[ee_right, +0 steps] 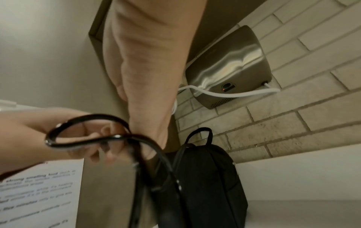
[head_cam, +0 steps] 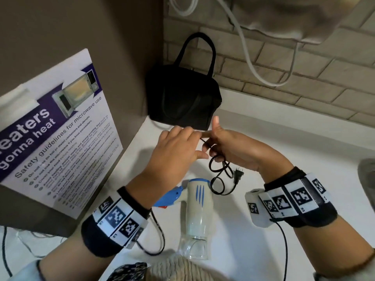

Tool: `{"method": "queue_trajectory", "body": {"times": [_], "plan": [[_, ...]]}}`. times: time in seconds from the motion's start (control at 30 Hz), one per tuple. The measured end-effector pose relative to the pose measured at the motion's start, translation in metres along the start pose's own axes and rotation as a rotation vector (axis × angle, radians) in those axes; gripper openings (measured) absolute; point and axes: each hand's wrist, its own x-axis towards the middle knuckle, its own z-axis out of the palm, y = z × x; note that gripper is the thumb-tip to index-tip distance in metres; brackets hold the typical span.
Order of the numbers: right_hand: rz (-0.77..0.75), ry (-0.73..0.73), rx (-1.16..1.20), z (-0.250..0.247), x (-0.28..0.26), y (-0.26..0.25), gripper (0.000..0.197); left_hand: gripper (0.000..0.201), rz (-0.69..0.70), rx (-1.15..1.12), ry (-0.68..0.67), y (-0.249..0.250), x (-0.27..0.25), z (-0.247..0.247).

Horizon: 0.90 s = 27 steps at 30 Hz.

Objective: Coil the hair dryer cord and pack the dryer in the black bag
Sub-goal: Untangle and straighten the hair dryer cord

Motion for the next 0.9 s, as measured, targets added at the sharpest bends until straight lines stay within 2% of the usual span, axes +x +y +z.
{"method": "queue_trajectory", "body": {"times": [0.03,0.1,0.2,0.33,0.43,0.6,0.73,0.9], "plan": [[-0.011,0.007,0.067,0.001,0.001,0.001,0.087,0.041,0.025,0.044,-0.031,-0.003,0.001,0.001],[-0.086,0.048,0.097,0.000,0.003,0.004,0.083,0.024,0.012,-0.074,-0.052,-0.010,0.000,0.005],[-0.206,0.158,0.007,-0.009,0.002,0.014,0.073,0.027,-0.188,-0.462,-0.013,-0.022,-0.005,0.006],[-0.214,0.225,0.021,-0.025,0.001,0.034,0.058,0.028,-0.290,-0.679,0.064,-0.032,-0.011,0.004],[-0.149,0.180,0.052,-0.024,0.003,0.053,0.052,0.030,-0.296,-0.801,0.115,-0.037,-0.010,0.003],[-0.047,-0.010,0.192,0.004,0.006,0.073,0.046,0.026,-0.316,-0.996,0.160,-0.037,-0.007,-0.004],[-0.067,-0.004,0.260,0.020,0.004,0.071,0.036,0.030,-0.315,-1.046,0.124,-0.041,-0.012,-0.003],[-0.123,0.089,0.478,0.002,-0.004,0.061,0.038,0.027,-0.296,-0.838,0.068,-0.054,-0.023,0.004]]}}
